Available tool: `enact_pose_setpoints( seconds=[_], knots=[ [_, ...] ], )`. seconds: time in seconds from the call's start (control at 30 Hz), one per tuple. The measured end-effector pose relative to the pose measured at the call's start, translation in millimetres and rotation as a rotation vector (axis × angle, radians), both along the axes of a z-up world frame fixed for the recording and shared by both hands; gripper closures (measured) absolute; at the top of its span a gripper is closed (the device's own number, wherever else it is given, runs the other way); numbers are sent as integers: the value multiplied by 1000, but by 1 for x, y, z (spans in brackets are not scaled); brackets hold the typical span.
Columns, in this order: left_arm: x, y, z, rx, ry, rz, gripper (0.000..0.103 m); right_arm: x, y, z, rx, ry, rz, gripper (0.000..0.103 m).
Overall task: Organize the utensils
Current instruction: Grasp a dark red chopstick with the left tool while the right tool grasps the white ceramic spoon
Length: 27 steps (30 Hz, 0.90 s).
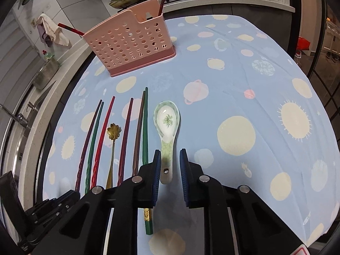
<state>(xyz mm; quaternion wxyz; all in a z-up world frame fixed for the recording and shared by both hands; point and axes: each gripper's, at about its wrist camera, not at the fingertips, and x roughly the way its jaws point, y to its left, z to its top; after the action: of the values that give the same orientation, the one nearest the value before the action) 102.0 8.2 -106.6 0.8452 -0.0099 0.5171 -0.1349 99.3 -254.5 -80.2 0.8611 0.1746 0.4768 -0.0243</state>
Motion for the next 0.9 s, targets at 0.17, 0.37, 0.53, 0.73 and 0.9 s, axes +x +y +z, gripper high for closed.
enact_pose_setpoints(
  seconds=[0.17, 0.37, 0.53, 0.73, 0.9],
  knots=[
    [0, 0, 0, 0, -1, 0, 91, 4, 0, -13, 17, 28, 2, 91],
    [-1, 0, 0, 1, -6, -2, 91, 3, 0, -23, 30, 45, 5, 96],
    [-1, 0, 0, 0, -7, -1, 91, 2, 1, -24, 40, 41, 8, 96],
    [-1, 1, -1, -1, -7, -2, 91, 3, 9, -27, 42, 44, 29, 95],
    [-2, 2, 0, -11, -9, 1, 91, 2, 10, -28, 37, 38, 31, 95]
  ],
)
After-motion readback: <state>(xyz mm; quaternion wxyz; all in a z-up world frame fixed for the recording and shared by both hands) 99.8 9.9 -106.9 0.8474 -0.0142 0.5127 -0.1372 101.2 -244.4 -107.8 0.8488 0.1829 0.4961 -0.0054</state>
